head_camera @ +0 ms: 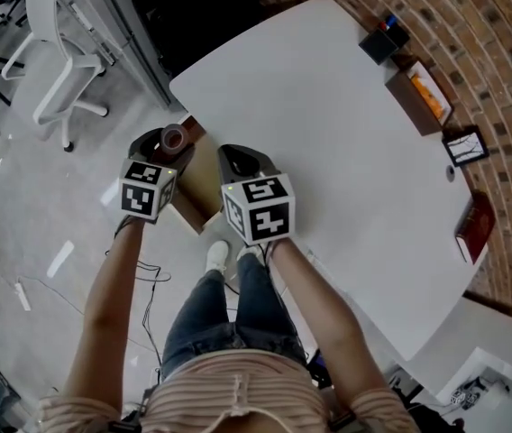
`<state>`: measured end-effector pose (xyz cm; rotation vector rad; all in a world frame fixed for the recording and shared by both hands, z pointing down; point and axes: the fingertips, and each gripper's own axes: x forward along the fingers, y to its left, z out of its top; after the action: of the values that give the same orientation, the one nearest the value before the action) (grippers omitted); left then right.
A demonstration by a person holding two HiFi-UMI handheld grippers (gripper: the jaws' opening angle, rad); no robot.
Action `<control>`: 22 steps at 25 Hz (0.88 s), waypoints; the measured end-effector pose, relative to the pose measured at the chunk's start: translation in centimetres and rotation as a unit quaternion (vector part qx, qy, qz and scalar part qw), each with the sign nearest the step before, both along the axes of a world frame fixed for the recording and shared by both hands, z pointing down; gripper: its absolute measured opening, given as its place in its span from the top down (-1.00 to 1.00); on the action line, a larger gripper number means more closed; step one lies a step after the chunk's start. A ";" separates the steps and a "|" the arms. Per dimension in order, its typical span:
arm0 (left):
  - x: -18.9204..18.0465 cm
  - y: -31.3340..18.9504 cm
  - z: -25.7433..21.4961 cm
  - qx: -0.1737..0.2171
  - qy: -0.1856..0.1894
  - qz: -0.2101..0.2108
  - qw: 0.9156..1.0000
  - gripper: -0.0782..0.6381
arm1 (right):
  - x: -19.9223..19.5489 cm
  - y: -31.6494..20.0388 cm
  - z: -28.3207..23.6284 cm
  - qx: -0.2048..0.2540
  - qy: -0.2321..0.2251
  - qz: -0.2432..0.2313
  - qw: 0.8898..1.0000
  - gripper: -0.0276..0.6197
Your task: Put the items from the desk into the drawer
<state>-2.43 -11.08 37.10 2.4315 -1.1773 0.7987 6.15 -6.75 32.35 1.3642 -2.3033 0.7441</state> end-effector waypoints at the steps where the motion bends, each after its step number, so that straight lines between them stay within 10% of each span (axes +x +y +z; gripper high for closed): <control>1: -0.3 0.3 0.6 -0.004 -0.002 -0.002 1.000 -0.09 | -0.3 0.2 0.3 -0.004 0.001 -0.002 1.000 0.86; 22: 0.9 0.8 10.6 -0.052 0.006 0.004 0.999 -0.09 | -3.0 3.3 10.7 -0.093 0.035 0.001 0.995 0.86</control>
<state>-1.56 -10.28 47.75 2.3553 -1.0935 0.8265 3.17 -3.43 43.01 1.2871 -2.1211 0.8744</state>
